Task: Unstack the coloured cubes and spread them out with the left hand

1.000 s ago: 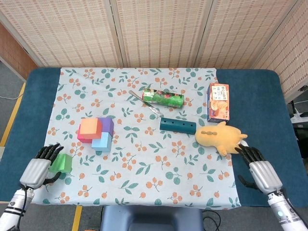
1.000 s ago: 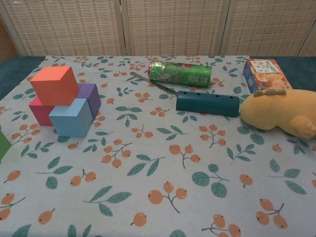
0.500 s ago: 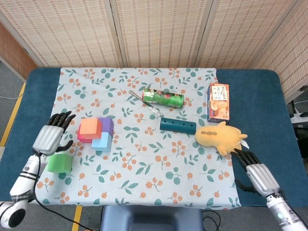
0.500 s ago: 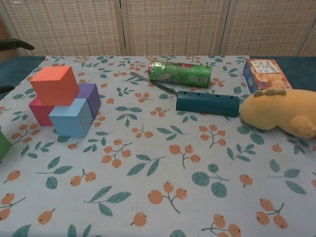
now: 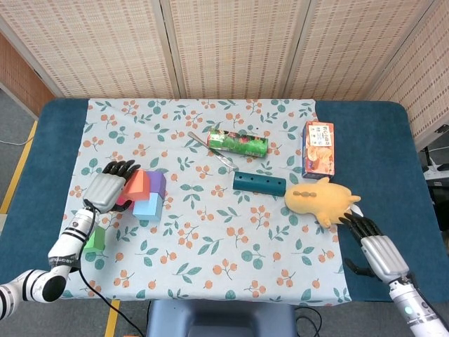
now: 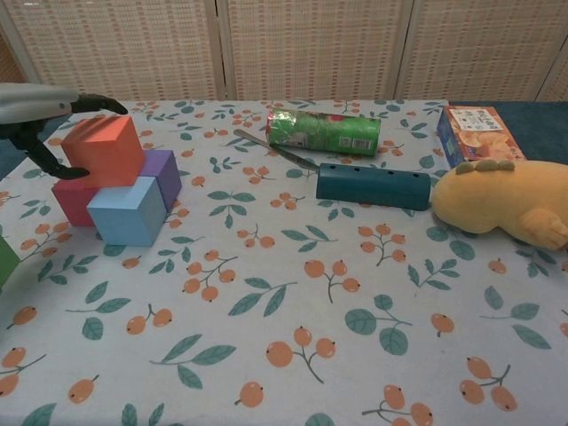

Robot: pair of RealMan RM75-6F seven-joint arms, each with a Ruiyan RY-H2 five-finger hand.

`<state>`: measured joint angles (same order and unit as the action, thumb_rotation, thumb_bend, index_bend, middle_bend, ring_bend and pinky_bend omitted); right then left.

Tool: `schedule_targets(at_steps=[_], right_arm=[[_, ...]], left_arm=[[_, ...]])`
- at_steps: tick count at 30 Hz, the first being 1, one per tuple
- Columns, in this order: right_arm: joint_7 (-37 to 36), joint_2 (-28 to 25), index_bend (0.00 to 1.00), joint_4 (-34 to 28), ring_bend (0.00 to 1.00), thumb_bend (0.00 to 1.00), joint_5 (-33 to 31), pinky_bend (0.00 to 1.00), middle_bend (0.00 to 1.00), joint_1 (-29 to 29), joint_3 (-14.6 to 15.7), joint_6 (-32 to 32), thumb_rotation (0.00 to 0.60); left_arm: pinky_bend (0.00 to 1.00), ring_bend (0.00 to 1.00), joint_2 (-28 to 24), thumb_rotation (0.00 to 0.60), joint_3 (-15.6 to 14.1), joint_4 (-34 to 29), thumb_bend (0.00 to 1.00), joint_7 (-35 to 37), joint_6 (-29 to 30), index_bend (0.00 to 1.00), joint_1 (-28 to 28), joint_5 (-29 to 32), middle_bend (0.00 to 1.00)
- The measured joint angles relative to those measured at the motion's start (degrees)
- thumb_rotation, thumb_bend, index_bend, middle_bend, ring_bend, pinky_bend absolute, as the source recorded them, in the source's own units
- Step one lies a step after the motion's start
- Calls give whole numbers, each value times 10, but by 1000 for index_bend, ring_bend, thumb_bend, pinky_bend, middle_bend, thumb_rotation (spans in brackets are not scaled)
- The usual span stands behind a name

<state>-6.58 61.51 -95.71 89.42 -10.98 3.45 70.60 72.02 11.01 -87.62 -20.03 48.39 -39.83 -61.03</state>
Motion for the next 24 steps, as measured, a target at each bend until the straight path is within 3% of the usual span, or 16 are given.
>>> schedule_targets(at_steps=[3,6,10,13,18,24], right_arm=[[-1,0,0,1,0,250,-1,0,0,-1,0,-2,600],[-1,0,0,2,0,250,-2,0,0,-2,0,-4,600],[-1,0,0,2,0,250,-3,0,0,-2,0,-5,600],[-1,0,0,2,0,250,-3,0,0,-2,0,-2,600],[-1,-1,0,2,0,250,-5,0,0,-2,-1,-3,600],[-5,-3,0,0,0,250,-7,0,0,-2,-1,-4,600]], left_arm=[[105,10,0,600,-2,-5,308,-3,6,0,-3,7,7],[115,69,4,600,-4,-6,292,0,15,16,-5,3,95],[135,226,16,600,-5,2,297,5,21,208,-7,-2,312],[135,281,28,600,-6,14,308,9,21,282,-12,1,398],[146,349,38,600,-5,23,309,16,20,333,-19,5,471],[161,355,35,600,5,14,309,40,50,338,-17,-18,475]])
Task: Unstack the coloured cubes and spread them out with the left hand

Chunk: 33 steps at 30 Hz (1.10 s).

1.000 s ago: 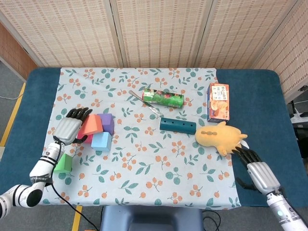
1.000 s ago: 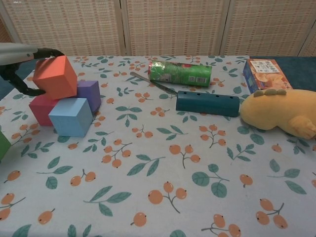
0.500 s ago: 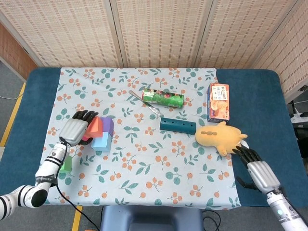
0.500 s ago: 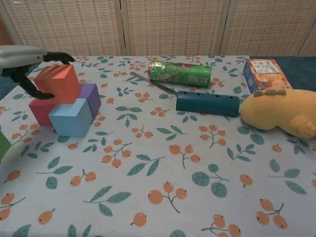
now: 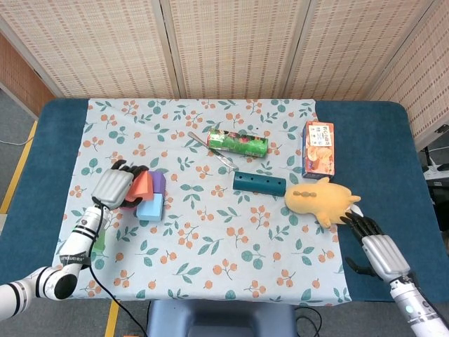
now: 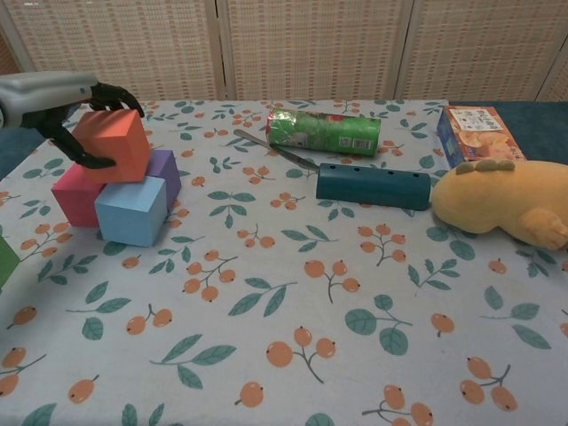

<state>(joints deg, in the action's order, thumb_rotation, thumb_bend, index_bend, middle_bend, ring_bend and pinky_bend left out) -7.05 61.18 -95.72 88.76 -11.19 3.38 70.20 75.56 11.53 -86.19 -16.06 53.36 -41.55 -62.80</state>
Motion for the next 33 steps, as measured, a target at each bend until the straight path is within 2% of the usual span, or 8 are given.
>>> schedule_targets(at_steps=[4,8,16,22,24,26,30,33], right_arm=[[-8,-2,0,1,0,250,-5,0,0,-2,-2,-5,600],[-16,-5,0,3,0,250,-7,0,0,-5,-3,-9,600],[-23,-6,0,7,0,250,-18,0,0,-9,-3,-26,600],[-18,-7,0,11,0,250,-38,0,0,-9,-9,-27,600],[-14,-7,0,13,0,250,-50,0,0,-8,-13,-28,600],[-10,-6,0,15,0,250,-64,0,0,-8,-18,-30,600],[-2,-4,0,17,0,250,-70,0,0,-8,-20,-36,600],[-2,-4,0,15,0,250,-67,0,0,-8,-20,-34,600]], left_arm=[[166,356,5,600,16,5,318,18,9,340,-8,-9,479],[156,354,32,600,26,47,321,23,1,337,-30,-15,473],[166,322,142,600,54,249,325,76,-54,300,-112,-25,446],[139,211,241,600,56,454,336,162,-103,236,-172,-53,284],[128,115,274,600,49,519,338,194,-123,118,-188,-67,107],[108,37,297,600,41,566,337,217,-147,15,-199,-78,10],[94,0,333,600,26,623,337,271,-206,0,-217,-97,0],[90,0,344,600,16,636,337,300,-208,0,-222,-112,0]])
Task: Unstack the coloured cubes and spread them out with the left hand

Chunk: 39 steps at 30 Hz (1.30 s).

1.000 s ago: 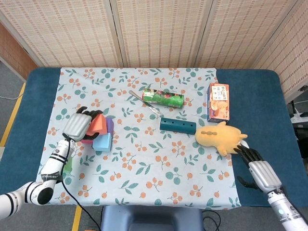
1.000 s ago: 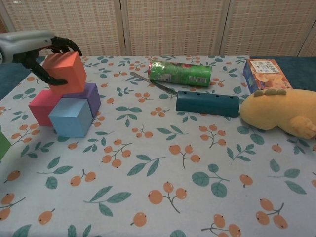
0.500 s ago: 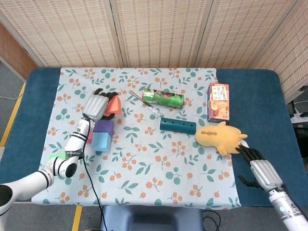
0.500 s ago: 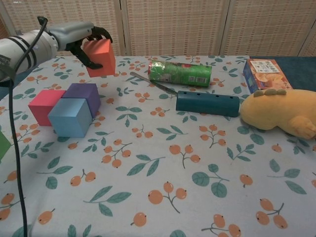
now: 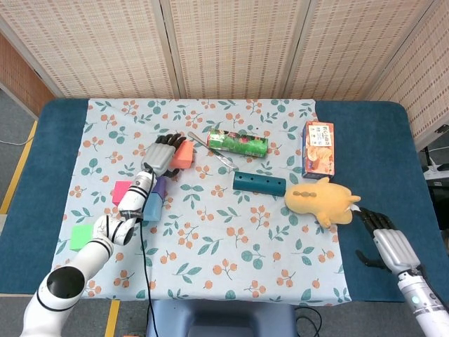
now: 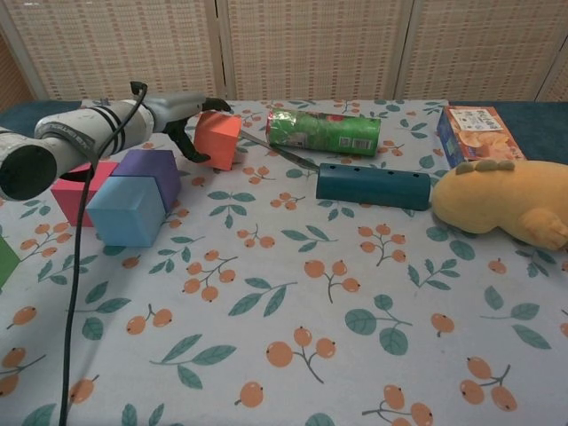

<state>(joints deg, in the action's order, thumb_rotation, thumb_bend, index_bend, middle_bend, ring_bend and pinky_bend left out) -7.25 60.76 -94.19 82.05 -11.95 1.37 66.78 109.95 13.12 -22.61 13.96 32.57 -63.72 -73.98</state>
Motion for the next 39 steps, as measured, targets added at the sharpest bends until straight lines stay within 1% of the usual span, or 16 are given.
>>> schedule_targets(at_steps=[2,5,8,11,14,15,17,18,20,21,24,27,30,32,36,39], right_arm=[[0,0,0,-1,0,250,3,0,0,1,1,3,600],[-1,-1,0,-3,0,250,8,0,0,2,3,4,600],[-3,-2,0,-6,0,249,17,0,0,3,6,6,600],[-6,-3,0,-8,0,250,28,0,0,4,10,7,600],[-10,-5,0,-11,0,250,40,0,0,4,15,8,600],[-11,-5,0,-11,0,250,44,0,0,4,17,7,600],[-13,-6,0,-13,0,250,54,0,0,3,22,6,600],[-14,-7,0,-14,0,250,58,0,0,3,24,6,600],[-16,-7,0,-15,0,250,67,0,0,2,29,5,600],[-17,-8,0,-16,0,250,70,0,0,2,30,5,600],[-17,-8,0,-18,0,250,81,0,0,1,36,5,600],[-15,-8,0,-21,0,250,90,0,0,0,40,6,600],[-14,-8,0,-23,0,250,97,0,0,1,43,10,600],[-14,-8,0,-25,0,250,102,0,0,1,45,13,600],[-12,-7,0,-28,0,250,108,0,0,1,48,15,600],[-9,-4,0,-30,0,250,112,0,0,0,49,15,600]], left_arm=[[86,0,-1,600,-4,-3,344,8,10,0,0,-7,0],[83,0,-12,600,-8,-23,341,16,31,0,4,-16,0],[81,0,-32,600,-11,-65,332,21,49,0,13,-21,0],[81,0,-67,600,-17,-134,328,18,72,0,30,-27,0],[81,0,-115,600,-27,-233,329,6,96,0,55,-33,0],[81,0,-138,600,-32,-280,329,-3,107,0,67,-35,0],[81,0,-174,600,-40,-353,329,-23,125,0,86,-36,0],[81,0,-200,600,-45,-401,329,-38,138,0,99,-37,0],[81,0,-240,600,-52,-471,329,-66,159,0,120,-35,0],[81,0,-269,600,-56,-514,329,-86,173,0,135,-33,0],[82,0,-343,600,-62,-608,332,-129,209,0,170,-23,0],[81,0,-410,600,-64,-670,338,-157,245,0,205,-10,0],[82,0,-450,600,-67,-689,340,-172,269,0,234,10,0],[82,0,-458,600,-70,-690,342,-172,262,0,239,19,0],[81,0,-469,600,-82,-683,341,-169,211,0,243,42,0],[81,0,-467,600,-91,-667,340,-176,176,0,242,61,0]])
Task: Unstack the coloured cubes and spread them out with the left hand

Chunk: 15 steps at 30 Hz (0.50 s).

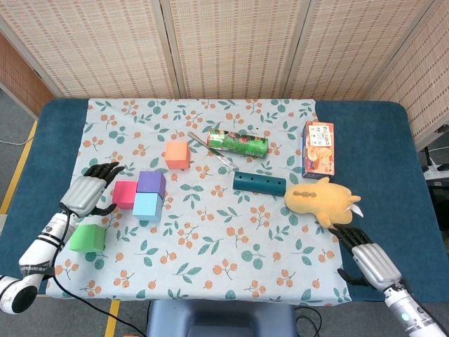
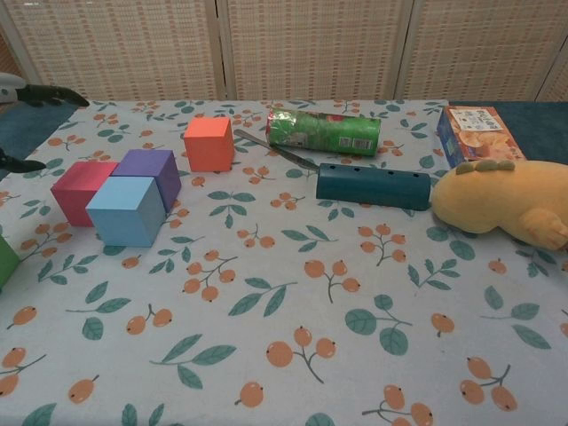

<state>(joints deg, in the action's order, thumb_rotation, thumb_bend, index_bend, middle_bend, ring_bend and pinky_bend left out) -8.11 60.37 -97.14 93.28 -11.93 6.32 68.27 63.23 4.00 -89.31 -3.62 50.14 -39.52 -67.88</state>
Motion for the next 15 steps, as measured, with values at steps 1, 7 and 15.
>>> schedule_targets(at_steps=[1,7,15], right_arm=[[2,1,0,0,0,250,0,0,0,0,0,-1,600],[11,6,0,0,0,250,-5,0,0,-3,1,-8,600],[12,5,0,-2,0,250,-6,0,0,-1,1,-2,600]], left_arm=[[81,0,3,600,-2,6,340,-5,-7,0,-1,5,0],[81,0,41,600,-7,43,341,-40,-27,0,-9,24,0],[82,0,73,600,-8,77,339,-42,-48,0,-17,30,0]])
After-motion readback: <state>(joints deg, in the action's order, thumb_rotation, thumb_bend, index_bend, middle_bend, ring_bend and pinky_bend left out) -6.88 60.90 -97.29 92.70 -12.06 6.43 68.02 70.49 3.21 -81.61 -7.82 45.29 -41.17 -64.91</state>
